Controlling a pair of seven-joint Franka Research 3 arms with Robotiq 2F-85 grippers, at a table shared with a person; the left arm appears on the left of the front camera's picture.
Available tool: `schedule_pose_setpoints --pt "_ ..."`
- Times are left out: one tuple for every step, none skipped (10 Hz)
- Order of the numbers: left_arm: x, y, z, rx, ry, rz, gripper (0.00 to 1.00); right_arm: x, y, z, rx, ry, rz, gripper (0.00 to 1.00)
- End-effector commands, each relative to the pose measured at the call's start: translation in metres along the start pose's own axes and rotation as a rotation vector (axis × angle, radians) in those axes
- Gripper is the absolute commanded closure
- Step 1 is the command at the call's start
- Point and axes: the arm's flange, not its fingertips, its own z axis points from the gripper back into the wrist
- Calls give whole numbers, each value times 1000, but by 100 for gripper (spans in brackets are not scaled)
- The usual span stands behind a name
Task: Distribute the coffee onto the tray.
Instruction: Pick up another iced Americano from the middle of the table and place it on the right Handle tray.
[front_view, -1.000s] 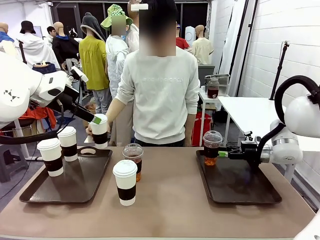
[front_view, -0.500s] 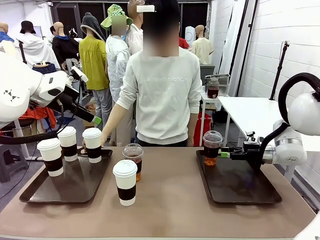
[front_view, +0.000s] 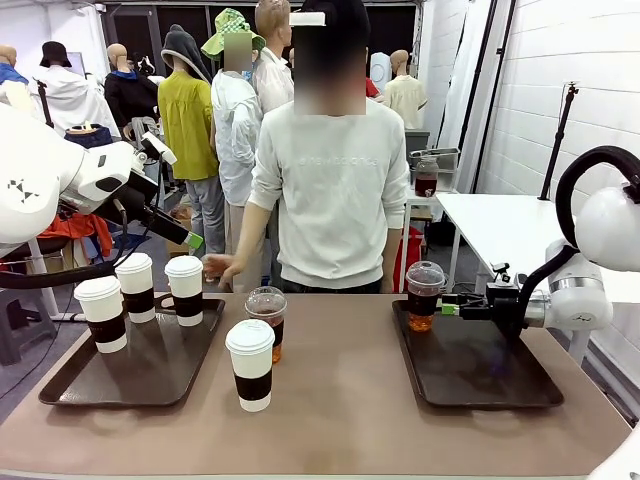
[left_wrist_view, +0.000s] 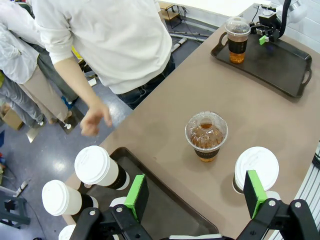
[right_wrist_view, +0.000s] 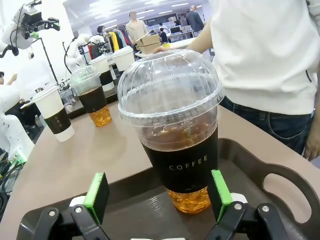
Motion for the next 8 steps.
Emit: schedule_pose_setpoints --pt "0 1 0 -14 -8 2 0 0 0 0 0 0 -1 0" --pt "0 1 0 -14 -8 2 0 2 6 3 -4 2 9 0" --pt "0 1 0 -14 -8 2 0 4 17 8 -15 8 13 0" --pt "0 1 0 -14 -8 2 0 4 25 12 -17 20 17 0" --pt "0 1 0 -14 -8 2 0 5 36 17 -22 31 18 0" --pt "0 1 0 -14 -8 2 0 6 51 19 -15 37 17 0" --pt "0 1 0 -14 -8 2 0 7 62 18 2 50 15 0" --pt "0 1 0 -14 -8 2 0 8 73 14 32 74 19 0"
